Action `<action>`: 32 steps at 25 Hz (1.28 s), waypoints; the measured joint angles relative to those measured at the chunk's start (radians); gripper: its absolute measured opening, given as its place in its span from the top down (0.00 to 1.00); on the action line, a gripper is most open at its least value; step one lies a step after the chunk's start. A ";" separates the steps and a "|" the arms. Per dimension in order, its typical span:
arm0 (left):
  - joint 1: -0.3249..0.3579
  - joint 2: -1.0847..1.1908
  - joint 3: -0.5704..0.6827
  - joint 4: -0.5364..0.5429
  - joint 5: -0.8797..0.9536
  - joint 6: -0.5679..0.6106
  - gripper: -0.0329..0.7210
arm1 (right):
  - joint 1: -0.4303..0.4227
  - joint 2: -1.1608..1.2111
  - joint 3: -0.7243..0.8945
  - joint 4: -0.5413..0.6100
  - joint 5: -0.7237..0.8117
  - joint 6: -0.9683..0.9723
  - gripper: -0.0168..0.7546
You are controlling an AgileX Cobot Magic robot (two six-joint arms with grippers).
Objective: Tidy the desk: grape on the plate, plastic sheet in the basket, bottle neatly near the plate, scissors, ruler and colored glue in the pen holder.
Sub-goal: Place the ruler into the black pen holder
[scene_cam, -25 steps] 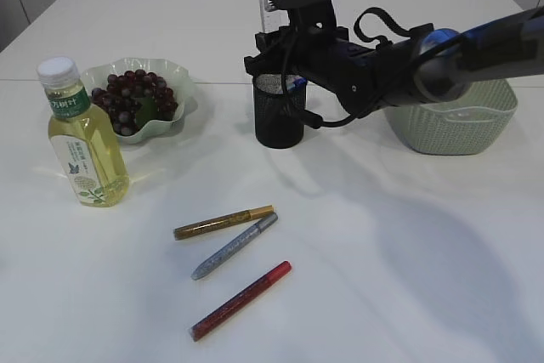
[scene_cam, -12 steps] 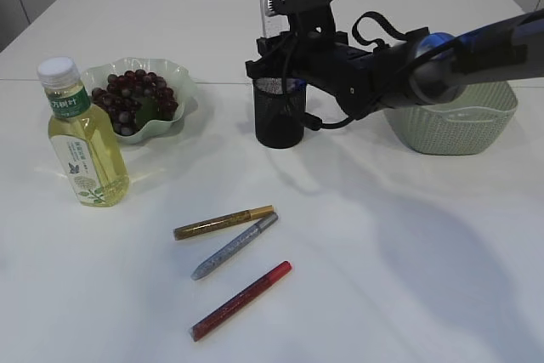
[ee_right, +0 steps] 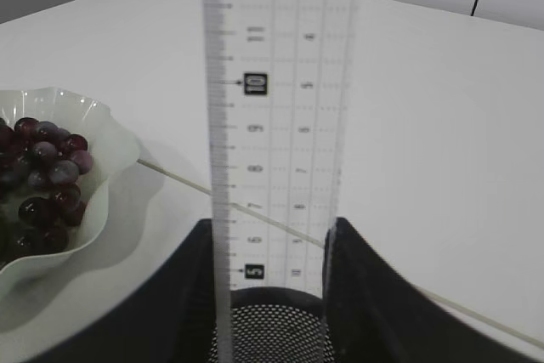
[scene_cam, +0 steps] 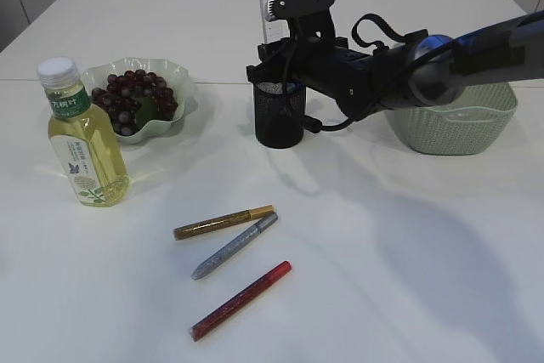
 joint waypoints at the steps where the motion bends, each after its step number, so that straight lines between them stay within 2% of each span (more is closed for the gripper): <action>1: 0.000 0.000 0.000 0.000 0.000 0.000 0.41 | 0.000 0.000 0.000 0.000 0.000 0.000 0.57; 16: 0.000 0.000 0.000 -0.002 0.000 0.000 0.41 | 0.000 -0.006 0.000 0.003 0.078 0.025 0.50; 23: 0.000 0.000 0.000 -0.002 0.000 0.000 0.41 | 0.000 -0.115 0.000 0.003 0.171 0.027 0.49; 28: 0.000 0.000 0.000 0.000 0.000 0.004 0.41 | 0.000 -0.241 0.000 0.023 0.348 0.028 0.49; 32: 0.000 0.000 0.000 0.000 -0.002 0.036 0.41 | 0.000 -0.357 0.000 0.088 0.608 0.029 0.49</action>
